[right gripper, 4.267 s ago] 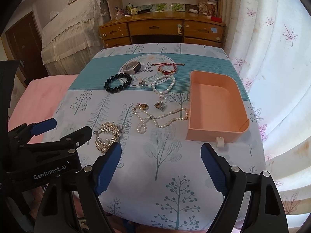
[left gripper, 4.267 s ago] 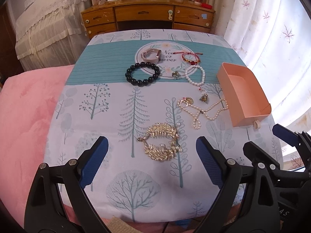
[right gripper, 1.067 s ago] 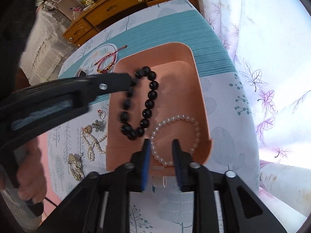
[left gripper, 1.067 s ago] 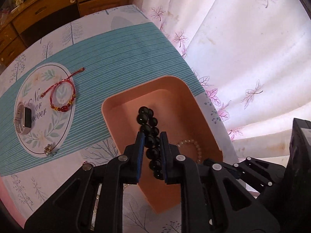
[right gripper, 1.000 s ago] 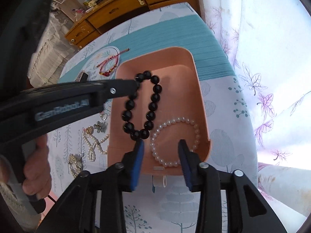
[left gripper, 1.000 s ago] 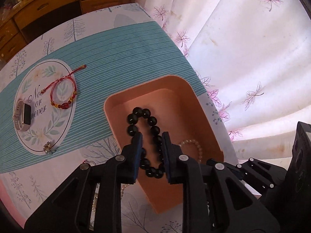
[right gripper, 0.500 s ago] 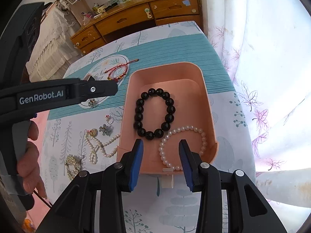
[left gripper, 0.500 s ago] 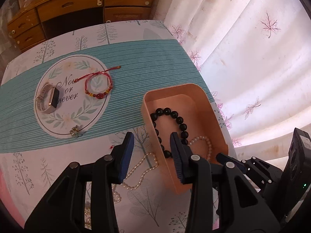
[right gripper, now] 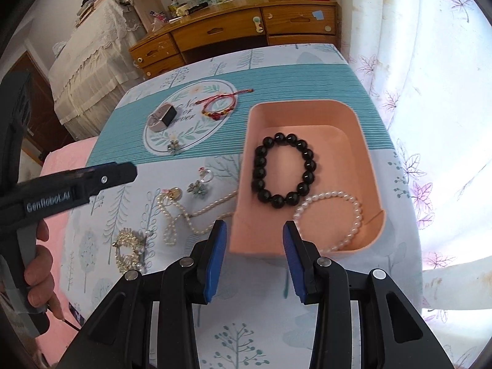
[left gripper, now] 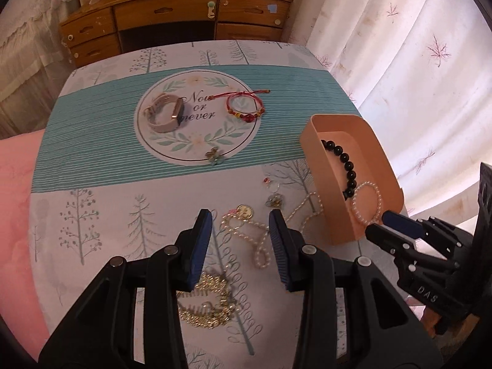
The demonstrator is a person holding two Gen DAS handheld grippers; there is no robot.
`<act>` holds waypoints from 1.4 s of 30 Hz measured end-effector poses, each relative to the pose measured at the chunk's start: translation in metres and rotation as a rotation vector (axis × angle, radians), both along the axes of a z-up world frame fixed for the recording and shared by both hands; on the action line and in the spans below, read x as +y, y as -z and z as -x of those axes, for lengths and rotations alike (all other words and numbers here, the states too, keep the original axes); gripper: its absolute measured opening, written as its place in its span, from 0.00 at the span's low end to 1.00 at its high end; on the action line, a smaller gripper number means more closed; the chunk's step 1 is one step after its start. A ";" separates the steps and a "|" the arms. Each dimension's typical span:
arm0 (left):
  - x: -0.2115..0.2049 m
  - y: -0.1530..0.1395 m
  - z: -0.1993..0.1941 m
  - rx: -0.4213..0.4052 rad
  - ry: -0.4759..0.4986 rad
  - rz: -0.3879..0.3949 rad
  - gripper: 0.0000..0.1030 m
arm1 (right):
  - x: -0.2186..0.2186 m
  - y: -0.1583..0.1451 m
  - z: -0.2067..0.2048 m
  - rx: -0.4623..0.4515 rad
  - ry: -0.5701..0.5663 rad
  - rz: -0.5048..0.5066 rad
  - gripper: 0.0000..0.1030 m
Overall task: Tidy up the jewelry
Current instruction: 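Move the right tool over the gold leaf hair comb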
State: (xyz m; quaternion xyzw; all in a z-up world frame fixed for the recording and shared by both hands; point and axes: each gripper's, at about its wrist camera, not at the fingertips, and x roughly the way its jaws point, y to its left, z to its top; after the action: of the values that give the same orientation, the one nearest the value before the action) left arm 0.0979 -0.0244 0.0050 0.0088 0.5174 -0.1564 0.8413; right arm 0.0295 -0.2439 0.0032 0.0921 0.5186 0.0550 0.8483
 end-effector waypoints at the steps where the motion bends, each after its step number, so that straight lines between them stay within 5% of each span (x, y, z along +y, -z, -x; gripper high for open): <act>1: 0.008 -0.001 0.008 -0.014 -0.012 0.004 0.34 | 0.003 0.000 0.001 -0.001 -0.008 0.001 0.37; 9: 0.057 0.009 0.042 -0.011 -0.121 -0.017 0.34 | 0.049 0.005 0.012 0.010 -0.137 0.029 0.37; 21: 0.090 0.051 0.070 0.110 -0.139 -0.031 0.35 | 0.111 0.023 0.023 0.060 -0.285 0.014 0.37; 31: 0.087 0.057 0.078 0.055 -0.119 -0.104 0.35 | 0.150 0.049 0.012 0.134 -0.330 -0.036 0.37; 42: 0.108 0.062 0.078 0.034 -0.149 -0.078 0.35 | 0.180 0.066 -0.003 0.175 -0.308 -0.041 0.37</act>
State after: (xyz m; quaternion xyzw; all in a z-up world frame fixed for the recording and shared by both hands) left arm 0.0199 0.0835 -0.0574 0.0001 0.5363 -0.0732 0.8409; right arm 0.0329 -0.0640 -0.0629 0.0331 0.5971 0.1868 0.7794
